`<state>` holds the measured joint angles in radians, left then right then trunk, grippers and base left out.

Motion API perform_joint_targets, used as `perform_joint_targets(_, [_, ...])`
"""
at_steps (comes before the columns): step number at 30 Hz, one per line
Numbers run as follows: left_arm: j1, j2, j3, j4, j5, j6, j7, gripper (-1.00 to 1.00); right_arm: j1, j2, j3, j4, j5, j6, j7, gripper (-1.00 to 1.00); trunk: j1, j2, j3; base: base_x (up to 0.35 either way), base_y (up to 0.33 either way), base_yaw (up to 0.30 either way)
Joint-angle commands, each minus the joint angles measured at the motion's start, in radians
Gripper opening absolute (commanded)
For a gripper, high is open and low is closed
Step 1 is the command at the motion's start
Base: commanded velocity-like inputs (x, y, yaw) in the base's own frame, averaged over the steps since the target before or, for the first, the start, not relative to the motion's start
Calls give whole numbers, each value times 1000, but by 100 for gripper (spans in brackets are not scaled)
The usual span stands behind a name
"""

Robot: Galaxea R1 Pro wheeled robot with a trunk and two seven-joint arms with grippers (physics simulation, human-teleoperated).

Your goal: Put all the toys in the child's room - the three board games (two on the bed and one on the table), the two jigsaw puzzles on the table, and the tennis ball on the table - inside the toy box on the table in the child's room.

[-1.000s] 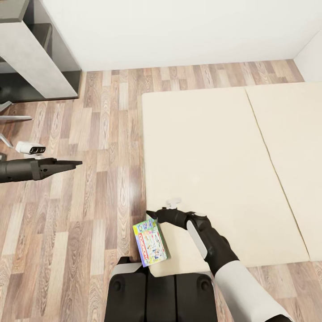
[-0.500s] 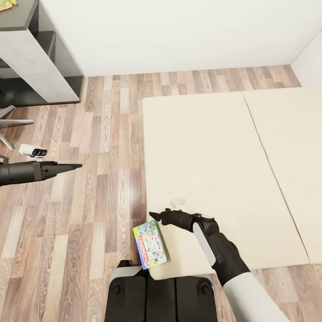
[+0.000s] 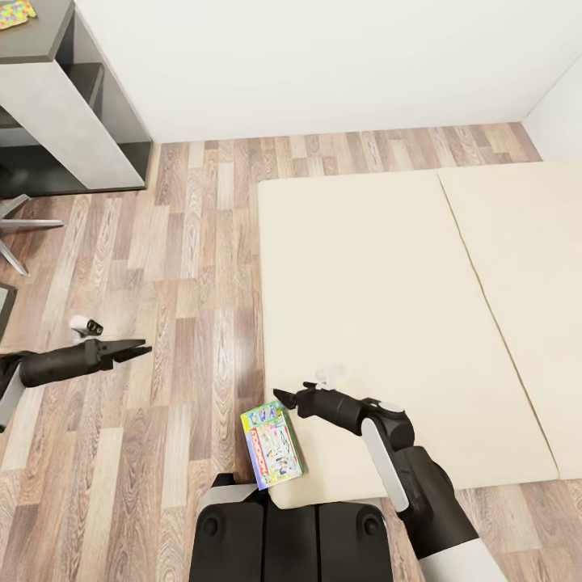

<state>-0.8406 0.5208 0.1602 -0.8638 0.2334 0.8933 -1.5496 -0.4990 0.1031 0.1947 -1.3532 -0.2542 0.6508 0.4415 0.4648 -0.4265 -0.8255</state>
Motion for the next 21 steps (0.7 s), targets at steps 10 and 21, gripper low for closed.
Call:
perform_joint_targets(10, [80, -71, -4, 119, -1, -123, 0, 100, 5, 1, -13, -7, -4, 3, -3, 100, 1, -2, -1, 0, 0, 0])
perform_joint_targets(21, [124, -108, -5, 129, -2, -177, 62, 100, 6, 1, -38, -56, -4, 11, -7, 100, 1, -2, -1, 0, 0, 0])
